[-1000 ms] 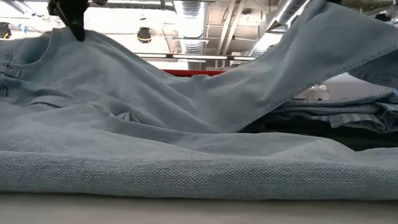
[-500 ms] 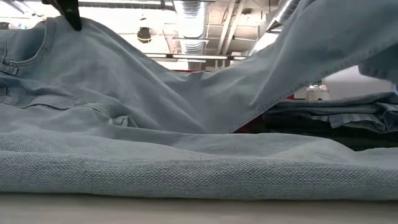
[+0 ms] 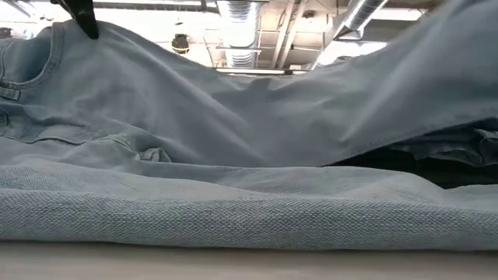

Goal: Fold Laundry from Bin
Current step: Fold the blue pants

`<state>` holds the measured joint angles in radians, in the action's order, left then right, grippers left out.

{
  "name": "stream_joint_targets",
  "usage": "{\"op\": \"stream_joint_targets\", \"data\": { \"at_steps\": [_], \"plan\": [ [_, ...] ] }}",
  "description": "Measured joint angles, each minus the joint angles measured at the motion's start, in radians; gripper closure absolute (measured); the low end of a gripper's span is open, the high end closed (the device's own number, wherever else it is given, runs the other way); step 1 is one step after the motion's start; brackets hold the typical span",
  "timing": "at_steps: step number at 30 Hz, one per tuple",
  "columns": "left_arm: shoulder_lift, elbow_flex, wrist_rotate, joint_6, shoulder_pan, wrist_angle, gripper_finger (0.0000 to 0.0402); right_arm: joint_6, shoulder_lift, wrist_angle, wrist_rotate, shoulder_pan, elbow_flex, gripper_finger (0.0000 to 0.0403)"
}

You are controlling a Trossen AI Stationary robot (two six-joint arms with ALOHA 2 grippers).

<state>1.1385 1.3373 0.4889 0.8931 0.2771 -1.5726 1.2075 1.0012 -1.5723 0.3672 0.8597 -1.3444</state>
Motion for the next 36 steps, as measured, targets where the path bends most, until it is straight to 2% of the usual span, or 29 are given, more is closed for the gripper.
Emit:
{"op": "stream_joint_targets", "data": {
  "at_steps": [2,4,7,11,13,16,19,25,29,32,36],
  "plan": [
    [0.003,0.0,-0.005,-0.009,0.0,0.003,0.0401,0.073,-0.056,-0.002,-0.056,0.045,0.037,0.0381],
    [0.002,0.0,-0.006,-0.009,0.0,0.003,0.0401,0.131,-0.105,-0.002,-0.048,0.078,0.055,0.0381],
    [0.002,0.0,-0.005,-0.016,0.0,0.002,0.0401,0.131,-0.108,0.002,0.135,0.1,0.002,0.0381],
    [0.002,0.0,-0.006,-0.011,0.0,0.002,0.0401,-0.098,-0.064,0.009,0.513,0.142,-0.151,0.0381],
    [0.002,0.0,-0.006,-0.012,0.002,0.002,0.0401,-0.182,-0.06,0.007,0.547,0.153,-0.225,0.0381],
    [0.002,0.0,0.003,-0.011,0.021,0.001,0.0401,-0.199,-0.084,0.004,0.453,0.139,-0.282,0.0381],
    [0.002,0.0,0.028,0.014,0.055,0.002,0.0401,-0.141,-0.12,0.002,0.323,0.1,-0.259,0.0381],
    [0.009,0.0,0.039,0.048,0.124,0.003,0.0401,-0.016,-0.194,0.001,0.074,-0.049,-0.052,0.0381],
    [0.009,0.0,0.049,0.071,0.151,0.001,0.0401,0.014,-0.213,-0.002,-0.139,-0.106,0.09,0.0381],
    [0.009,0.0,0.051,0.089,0.181,0.001,0.0401,0.066,-0.212,-0.002,-0.241,-0.099,0.157,0.0381],
    [0.028,0.0,0.07,0.097,0.215,0.001,0.0401,0.182,-0.212,0.005,-0.325,-0.012,0.198,0.0381]
  ]
}}
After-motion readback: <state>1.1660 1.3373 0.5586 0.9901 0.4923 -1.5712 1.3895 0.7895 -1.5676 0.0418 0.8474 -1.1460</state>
